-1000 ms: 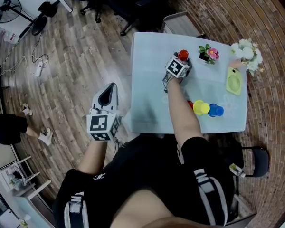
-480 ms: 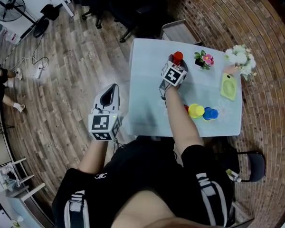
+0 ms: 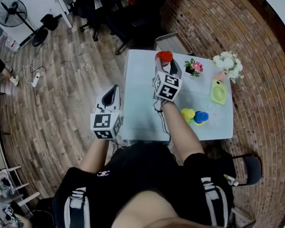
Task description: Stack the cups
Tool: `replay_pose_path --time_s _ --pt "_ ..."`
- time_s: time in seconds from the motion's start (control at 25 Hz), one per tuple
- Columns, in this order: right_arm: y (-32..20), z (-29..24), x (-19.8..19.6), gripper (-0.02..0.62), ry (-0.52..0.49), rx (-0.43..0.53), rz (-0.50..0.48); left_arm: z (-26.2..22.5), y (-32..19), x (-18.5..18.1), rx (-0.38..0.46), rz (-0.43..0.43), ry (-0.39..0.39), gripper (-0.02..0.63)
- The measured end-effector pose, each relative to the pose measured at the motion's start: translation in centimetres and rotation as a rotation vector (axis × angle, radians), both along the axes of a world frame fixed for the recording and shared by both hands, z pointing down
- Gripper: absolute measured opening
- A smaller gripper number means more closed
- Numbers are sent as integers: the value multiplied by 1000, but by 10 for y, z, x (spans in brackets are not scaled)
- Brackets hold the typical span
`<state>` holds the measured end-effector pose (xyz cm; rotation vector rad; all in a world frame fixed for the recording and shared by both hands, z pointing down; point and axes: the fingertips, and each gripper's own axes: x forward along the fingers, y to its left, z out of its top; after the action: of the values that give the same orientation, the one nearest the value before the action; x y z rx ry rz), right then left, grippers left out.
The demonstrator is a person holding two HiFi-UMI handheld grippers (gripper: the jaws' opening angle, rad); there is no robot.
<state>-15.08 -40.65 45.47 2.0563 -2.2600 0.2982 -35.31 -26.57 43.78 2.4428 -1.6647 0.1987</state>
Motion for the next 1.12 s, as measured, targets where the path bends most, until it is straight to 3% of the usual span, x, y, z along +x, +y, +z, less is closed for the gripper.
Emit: replay_pose_path --time_s 0.24,0.48,0.92,1.12 --pt "48 -64 2 238 5 123 -81 -17 -2 33 39 44 15 3" --pt "99 -89 39 239 20 158 -80 -28 2 82 60 120 25 3" --pt "186 -60 145 238 93 131 75 -23 31 168 43 280 29 3" --pt "213 -28 178 238 117 58 123 -14 42 197 22 337 21 3"
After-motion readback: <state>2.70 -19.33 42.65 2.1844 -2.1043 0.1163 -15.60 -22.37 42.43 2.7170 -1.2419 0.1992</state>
